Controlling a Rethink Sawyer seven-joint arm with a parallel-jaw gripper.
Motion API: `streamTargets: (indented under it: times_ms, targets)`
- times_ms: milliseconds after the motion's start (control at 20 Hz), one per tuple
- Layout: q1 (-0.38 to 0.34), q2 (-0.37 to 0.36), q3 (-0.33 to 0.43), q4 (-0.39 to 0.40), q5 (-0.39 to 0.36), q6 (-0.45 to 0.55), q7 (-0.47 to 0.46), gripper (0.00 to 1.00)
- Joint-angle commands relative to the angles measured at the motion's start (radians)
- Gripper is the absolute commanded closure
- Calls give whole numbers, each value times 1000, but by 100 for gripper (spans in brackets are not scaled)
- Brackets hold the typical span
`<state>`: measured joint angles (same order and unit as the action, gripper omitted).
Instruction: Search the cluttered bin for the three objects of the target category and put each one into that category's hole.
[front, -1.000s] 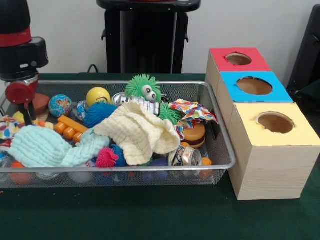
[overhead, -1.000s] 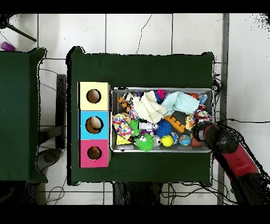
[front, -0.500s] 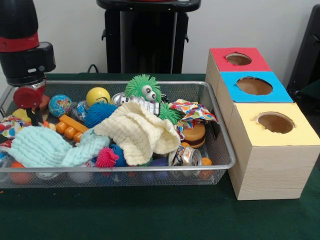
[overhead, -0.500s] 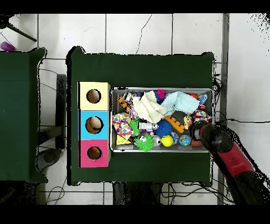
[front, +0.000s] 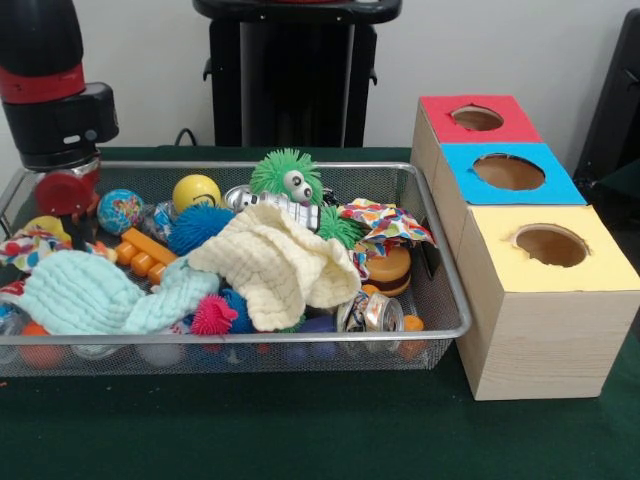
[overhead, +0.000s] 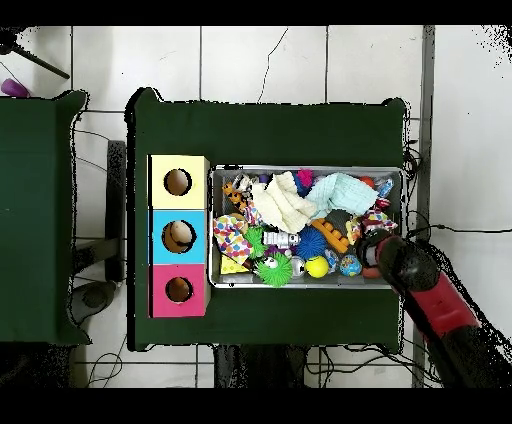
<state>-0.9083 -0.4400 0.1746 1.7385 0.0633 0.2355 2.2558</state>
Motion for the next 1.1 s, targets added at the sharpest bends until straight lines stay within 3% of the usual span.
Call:
streamTargets:
  times_ms: [50, 600, 1100]
  targets:
    - [-40, 73, 92, 33, -24, -11, 33, 0]
    - [-62, 262, 112, -129, -74, -108, -20, 0]
    - [-65, 312, 144, -109, -71, -178, 53, 0]
